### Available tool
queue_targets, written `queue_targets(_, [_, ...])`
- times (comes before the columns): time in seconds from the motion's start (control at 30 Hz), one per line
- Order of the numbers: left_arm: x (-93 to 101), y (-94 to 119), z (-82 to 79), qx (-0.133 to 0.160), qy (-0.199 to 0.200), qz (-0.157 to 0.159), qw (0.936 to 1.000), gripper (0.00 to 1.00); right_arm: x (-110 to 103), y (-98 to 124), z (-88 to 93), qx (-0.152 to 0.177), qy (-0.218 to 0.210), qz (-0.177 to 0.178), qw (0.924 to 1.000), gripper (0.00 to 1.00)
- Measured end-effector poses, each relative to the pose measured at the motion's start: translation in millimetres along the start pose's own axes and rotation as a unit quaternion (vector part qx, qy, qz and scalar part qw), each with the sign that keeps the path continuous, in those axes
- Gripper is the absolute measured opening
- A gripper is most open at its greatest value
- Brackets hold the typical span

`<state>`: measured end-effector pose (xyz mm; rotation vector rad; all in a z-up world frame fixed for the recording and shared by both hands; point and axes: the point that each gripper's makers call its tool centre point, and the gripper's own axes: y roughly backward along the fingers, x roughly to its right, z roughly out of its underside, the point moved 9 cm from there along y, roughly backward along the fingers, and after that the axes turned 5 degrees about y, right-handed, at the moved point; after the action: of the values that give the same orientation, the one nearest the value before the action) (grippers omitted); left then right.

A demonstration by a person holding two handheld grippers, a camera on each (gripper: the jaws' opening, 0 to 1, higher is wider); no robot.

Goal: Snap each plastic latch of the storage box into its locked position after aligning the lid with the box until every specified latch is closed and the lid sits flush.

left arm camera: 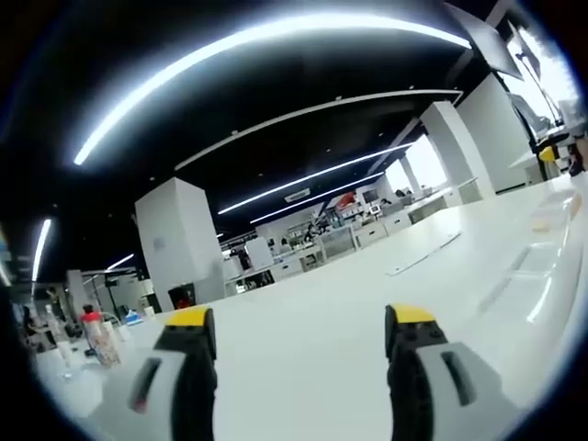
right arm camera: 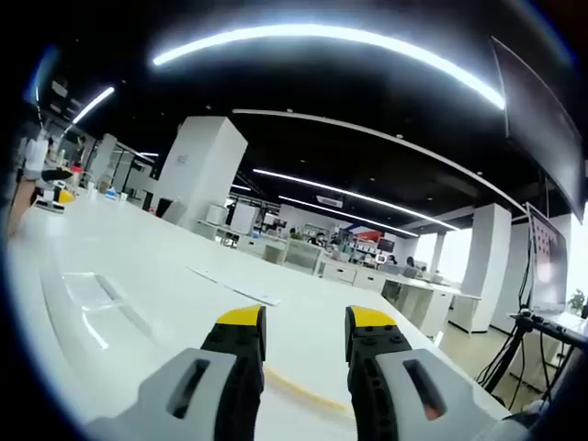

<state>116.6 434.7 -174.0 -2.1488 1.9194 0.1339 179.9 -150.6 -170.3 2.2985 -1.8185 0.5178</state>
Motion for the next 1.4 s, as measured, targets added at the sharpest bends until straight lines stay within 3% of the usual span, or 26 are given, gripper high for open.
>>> queue_targets(0.67, [2.0,-1.6,1.8,-0.003,0.0,0.001,1.0,0.75,1.1,-0.6,0.9,0.001,-0.001,0.001,1.0,0.34])
queue_targets(0.83, [4.6,-3.0,0.8,0.009,0.022,0.015,0.9996,0.74,1.6,-0.7,-0.1,0.006,-0.001,0.003,1.0,0.34])
queue_targets(1.2, [1.1,-1.8,0.5,0.013,0.027,0.007,0.9995,0.72,5.8,2.8,-0.7,0.009,0.004,0.02,0.9998,0.34])
queue_targets(1.4, [2.4,3.8,-7.4,0.033,0.053,0.029,0.9976,0.72,7.8,5.4,-0.1,0.007,0.01,0.031,0.9994,0.34])
